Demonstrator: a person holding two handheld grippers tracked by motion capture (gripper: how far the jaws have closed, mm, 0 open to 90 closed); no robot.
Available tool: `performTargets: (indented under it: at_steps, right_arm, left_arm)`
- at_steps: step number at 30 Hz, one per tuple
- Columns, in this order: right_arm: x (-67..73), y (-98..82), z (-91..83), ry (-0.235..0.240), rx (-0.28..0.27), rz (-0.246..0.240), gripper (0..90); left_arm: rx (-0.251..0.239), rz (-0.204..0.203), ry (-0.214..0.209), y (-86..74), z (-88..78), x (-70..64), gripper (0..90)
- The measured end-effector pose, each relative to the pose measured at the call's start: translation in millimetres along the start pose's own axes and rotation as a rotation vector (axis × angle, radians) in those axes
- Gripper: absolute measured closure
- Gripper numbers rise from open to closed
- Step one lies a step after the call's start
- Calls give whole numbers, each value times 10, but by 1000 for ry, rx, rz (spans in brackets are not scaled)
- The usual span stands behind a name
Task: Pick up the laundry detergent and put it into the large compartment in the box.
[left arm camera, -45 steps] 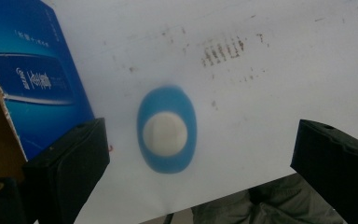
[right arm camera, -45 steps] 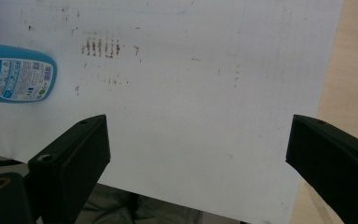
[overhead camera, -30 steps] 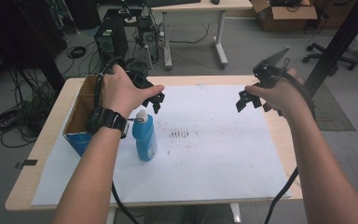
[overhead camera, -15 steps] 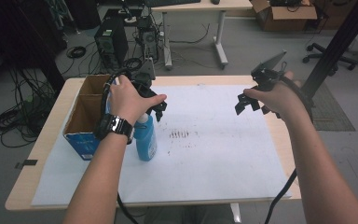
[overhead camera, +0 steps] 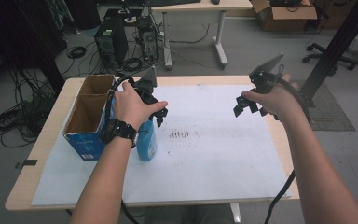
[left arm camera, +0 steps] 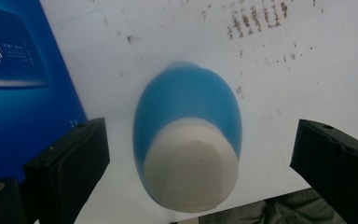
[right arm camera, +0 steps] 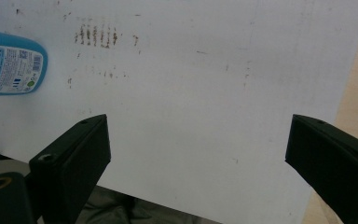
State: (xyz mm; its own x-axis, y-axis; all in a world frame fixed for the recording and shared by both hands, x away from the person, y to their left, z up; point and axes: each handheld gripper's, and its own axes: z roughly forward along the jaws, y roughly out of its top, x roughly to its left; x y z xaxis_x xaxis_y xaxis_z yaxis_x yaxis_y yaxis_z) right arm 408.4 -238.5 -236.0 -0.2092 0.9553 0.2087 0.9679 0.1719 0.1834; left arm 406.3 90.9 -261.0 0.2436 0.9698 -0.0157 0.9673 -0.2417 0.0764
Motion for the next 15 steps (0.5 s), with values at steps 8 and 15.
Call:
performTargets:
  at_steps: [8,15]
  right_arm:
    - [-26,-7,24,3,2,2,69]
    - [-48,-13,53,6,3,5,69]
  left_arm:
    - [12,0,9,1,115,3,48]
    - [21,-6,27,-1,205,12,52]
